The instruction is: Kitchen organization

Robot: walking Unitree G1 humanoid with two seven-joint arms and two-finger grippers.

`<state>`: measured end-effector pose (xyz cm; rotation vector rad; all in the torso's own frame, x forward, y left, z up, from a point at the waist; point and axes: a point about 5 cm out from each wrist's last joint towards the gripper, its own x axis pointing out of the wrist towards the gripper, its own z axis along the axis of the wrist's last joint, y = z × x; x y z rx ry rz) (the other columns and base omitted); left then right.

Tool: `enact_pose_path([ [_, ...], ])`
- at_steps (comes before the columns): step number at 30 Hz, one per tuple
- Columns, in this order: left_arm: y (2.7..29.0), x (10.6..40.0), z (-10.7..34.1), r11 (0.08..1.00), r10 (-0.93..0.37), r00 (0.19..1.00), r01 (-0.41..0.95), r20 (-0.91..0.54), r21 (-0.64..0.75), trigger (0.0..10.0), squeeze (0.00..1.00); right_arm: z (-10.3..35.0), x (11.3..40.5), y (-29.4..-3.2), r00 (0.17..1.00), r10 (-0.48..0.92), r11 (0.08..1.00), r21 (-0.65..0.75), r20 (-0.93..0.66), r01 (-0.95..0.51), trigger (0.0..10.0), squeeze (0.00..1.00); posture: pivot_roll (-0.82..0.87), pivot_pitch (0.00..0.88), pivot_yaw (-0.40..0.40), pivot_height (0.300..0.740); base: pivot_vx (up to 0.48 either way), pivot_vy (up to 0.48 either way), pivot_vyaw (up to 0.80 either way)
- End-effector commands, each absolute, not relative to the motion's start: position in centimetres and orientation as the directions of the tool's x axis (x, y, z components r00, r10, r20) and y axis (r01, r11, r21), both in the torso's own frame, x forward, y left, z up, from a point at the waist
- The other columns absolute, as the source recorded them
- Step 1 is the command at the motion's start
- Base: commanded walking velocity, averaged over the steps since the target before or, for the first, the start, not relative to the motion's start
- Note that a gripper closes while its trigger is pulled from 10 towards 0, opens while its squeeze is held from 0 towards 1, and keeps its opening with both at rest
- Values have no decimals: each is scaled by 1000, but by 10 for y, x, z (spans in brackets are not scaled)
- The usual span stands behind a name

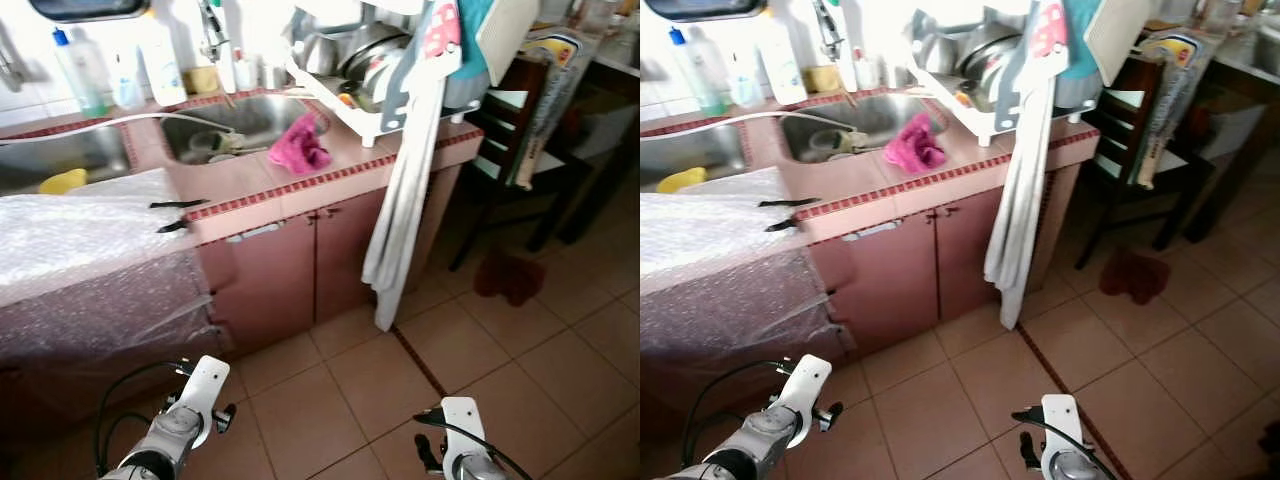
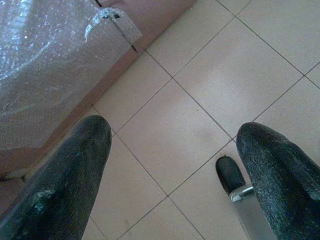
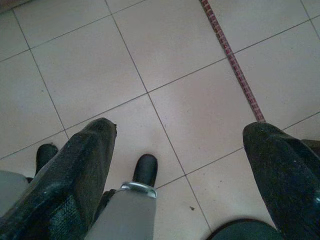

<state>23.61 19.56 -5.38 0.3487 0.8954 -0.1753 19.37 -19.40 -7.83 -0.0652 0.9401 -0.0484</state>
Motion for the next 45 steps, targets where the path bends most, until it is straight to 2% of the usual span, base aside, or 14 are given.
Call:
enact_pose_path([
  [1, 194, 237, -53, 928, -10, 615, 299, -788, 221, 10000, 0, -78, 194, -198, 586, -80, 996, -85, -806, 20, 10000, 0, 26, 0, 24, 740, 0, 0, -431],
  [31, 193, 236, -55, 928, -12, 608, 303, -794, 218, 10000, 0, -76, 196, -198, 595, -81, 996, -85, -799, 21, 10000, 0, 21, 0, 25, 740, 0, -254, 0],
  [45, 194, 235, -55, 940, -1, 614, 269, -789, 209, 10000, 0, -76, 197, -200, 596, -82, 996, -88, -799, 19, 10000, 0, 21, 0, 19, 740, 0, -64, 0],
])
